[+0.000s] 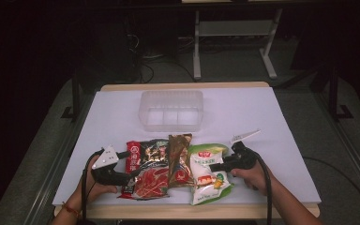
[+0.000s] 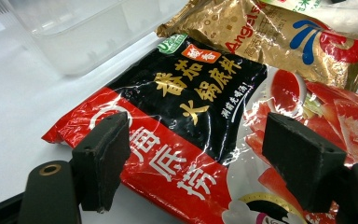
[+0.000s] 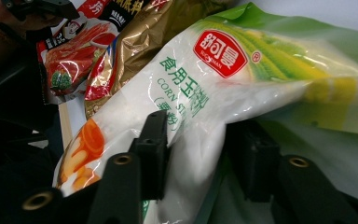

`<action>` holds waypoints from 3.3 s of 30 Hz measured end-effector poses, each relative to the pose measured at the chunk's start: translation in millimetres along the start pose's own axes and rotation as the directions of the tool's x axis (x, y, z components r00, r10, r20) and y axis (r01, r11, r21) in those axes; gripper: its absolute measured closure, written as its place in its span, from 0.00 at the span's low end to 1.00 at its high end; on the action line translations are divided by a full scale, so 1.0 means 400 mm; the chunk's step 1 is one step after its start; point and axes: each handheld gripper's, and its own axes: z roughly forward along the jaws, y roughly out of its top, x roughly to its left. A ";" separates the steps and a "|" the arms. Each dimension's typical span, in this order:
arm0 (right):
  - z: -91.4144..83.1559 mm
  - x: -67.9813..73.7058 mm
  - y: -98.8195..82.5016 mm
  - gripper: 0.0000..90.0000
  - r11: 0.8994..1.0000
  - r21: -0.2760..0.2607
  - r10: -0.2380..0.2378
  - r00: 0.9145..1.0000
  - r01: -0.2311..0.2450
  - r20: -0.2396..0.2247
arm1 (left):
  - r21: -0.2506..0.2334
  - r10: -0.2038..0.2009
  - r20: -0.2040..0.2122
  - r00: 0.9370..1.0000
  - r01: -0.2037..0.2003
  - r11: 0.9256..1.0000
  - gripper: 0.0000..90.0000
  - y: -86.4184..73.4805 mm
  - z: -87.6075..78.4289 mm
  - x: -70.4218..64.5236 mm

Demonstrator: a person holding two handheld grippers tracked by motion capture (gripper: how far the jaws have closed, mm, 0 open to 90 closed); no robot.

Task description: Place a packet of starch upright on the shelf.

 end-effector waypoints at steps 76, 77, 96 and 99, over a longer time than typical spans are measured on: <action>-0.098 0.204 -0.016 0.93 0.824 -0.270 -0.474 0.867 0.498 0.153 | -0.063 -0.056 0.447 0.893 0.093 0.994 0.42 0.247 0.261 -0.192; -0.098 0.204 -0.016 0.93 0.824 -0.270 -0.474 0.867 0.498 0.153 | -0.069 -0.050 0.447 0.893 0.090 0.994 0.42 0.251 0.260 -0.196; -0.131 0.171 -0.021 0.61 0.865 -0.241 -0.401 0.895 0.440 0.194 | -0.138 -0.021 0.448 0.894 0.093 0.986 0.87 0.262 0.245 -0.222; -0.127 0.126 -0.033 0.42 0.892 -0.165 -0.384 0.898 0.421 0.216 | -0.137 -0.037 0.455 0.890 0.111 0.984 0.88 0.260 0.246 -0.218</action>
